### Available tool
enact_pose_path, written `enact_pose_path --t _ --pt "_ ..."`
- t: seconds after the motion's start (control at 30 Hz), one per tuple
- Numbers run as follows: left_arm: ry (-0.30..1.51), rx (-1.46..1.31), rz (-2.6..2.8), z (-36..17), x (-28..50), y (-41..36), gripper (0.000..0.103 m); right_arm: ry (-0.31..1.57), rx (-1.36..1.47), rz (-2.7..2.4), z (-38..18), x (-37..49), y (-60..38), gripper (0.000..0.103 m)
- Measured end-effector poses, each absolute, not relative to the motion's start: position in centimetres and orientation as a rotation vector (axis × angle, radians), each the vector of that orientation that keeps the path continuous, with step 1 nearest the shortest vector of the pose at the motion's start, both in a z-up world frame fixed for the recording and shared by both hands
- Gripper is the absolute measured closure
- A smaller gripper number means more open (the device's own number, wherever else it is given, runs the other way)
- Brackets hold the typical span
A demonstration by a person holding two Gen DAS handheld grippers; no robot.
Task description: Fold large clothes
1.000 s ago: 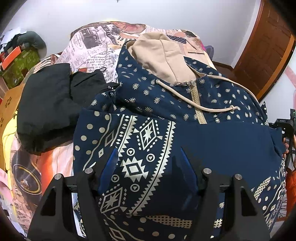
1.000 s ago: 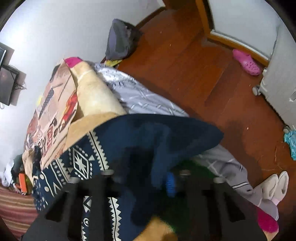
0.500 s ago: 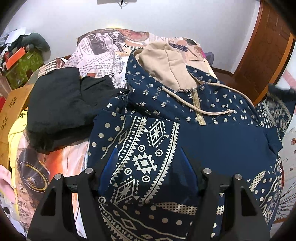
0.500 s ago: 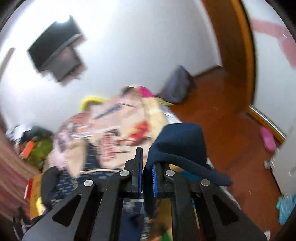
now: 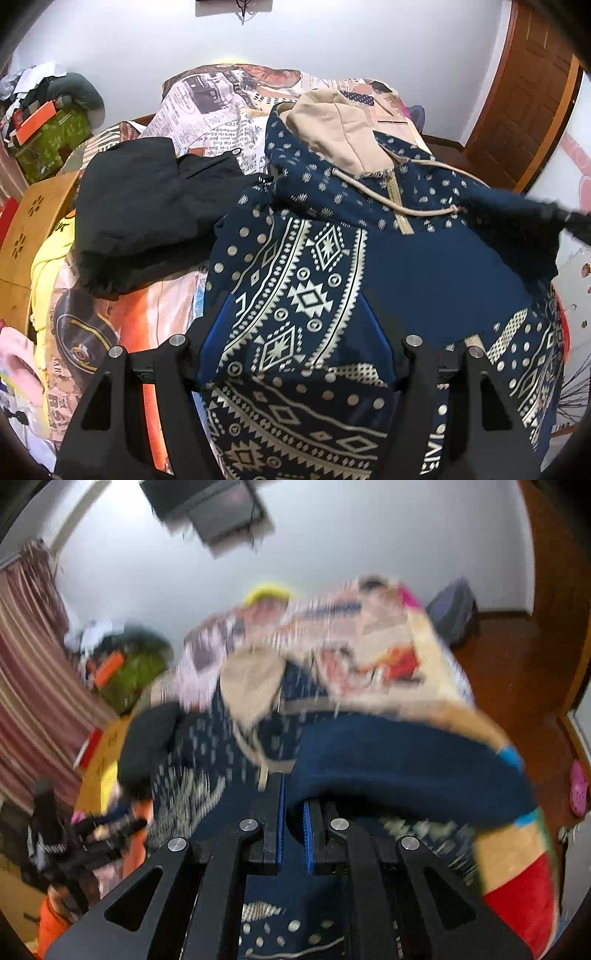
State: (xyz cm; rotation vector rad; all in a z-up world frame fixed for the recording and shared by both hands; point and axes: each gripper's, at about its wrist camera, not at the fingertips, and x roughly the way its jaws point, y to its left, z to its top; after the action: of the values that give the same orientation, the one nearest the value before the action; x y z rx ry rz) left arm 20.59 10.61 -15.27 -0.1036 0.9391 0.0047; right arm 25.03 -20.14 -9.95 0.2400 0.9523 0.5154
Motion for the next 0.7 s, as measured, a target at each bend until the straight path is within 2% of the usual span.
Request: enact_pose_path --t 0.2,0.3,0.4,0.47,0.57,0.7 --pt "0.971 -0.116 -0.005 -16.5 19.8 10.7 0.037 1.107 0.163 0.515 -12.9 23.9 -18.3 0.095" --pt "0.982 -0.110 -0.008 -16.9 19.8 10.4 0.037 1.113 0.117 0.524 -12.2 23.1 -18.1 0.088" --pt "0.982 -0.108 -0.011 -17.0 19.9 10.1 0.037 1.077 0.107 0.547 -10.8 22.3 -18.6 0.076" --pt "0.980 -0.109 -0.016 -16.9 20.1 9.9 0.037 1.020 0.111 0.553 -9.4 21.8 -19.3 0.059" --pt "0.975 -0.108 -0.021 -16.8 20.3 9.5 0.037 0.914 0.128 0.529 -7.4 21.3 -20.4 0.046" --pt "0.973 -0.100 -0.025 -16.7 20.6 8.9 0.037 0.837 0.190 0.443 -5.9 21.7 -22.8 0.041"
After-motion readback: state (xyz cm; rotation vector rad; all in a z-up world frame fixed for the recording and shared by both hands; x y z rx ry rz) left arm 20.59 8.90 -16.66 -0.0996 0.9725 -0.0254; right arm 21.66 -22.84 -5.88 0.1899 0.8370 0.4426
